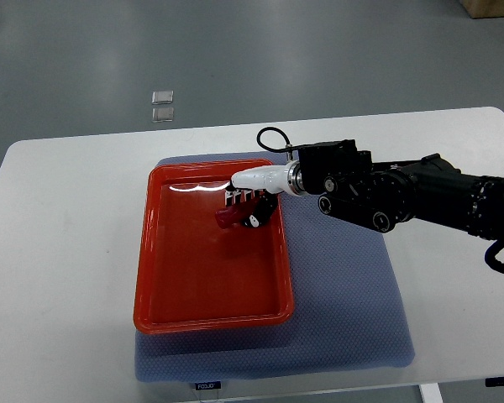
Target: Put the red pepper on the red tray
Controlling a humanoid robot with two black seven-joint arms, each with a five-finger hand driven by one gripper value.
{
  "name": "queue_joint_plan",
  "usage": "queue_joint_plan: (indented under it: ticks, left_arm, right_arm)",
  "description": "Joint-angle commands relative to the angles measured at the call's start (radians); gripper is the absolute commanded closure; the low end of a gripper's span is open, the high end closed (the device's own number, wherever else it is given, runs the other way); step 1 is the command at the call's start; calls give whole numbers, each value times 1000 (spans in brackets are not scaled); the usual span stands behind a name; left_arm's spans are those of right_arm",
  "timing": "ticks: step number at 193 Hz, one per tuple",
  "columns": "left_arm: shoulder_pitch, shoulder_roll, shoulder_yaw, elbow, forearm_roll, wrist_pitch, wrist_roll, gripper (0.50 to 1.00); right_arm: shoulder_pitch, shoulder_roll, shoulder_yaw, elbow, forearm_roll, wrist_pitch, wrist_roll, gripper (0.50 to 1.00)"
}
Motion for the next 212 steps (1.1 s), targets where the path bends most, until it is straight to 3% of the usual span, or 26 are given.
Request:
queue_joint_plan:
  ticks: [1,36,41,53,72,85,117,168,212]
  left_arm:
    - [0,0,-1,0,-1,1,0,500]
    - [0,0,-1,0,-1,0,0,500]
    - [0,0,-1,0,-1,1,0,500]
    - [0,0,-1,0,1,1,0,500]
    - [0,0,-1,0,1,1,0,500]
    - [0,0,-1,0,-1,1,0,500]
    - [0,0,-2,0,-1,1,0,500]
    - [0,0,-2,0,-1,1,0,500]
    - [0,0,-2,0,-1,1,0,500]
  right_arm:
    - [-6,0,1,16,1,-20,2,1000]
    - [-13,0,5,30,1,-23,4,1000]
    - [-13,0,5,31,3,-24,4,910]
    - [-12,0,6,31,19,-21,4,838]
    - [-9,0,14,31,76,-17,4,650]
    - [-6,0,15,31,95,-17,4,601]
    - [2,0,40,31,98,-14,4,587]
    - [-20,0,347,31,168,-12,4,583]
    - [-256,-98,831,30,461,-14,4,583]
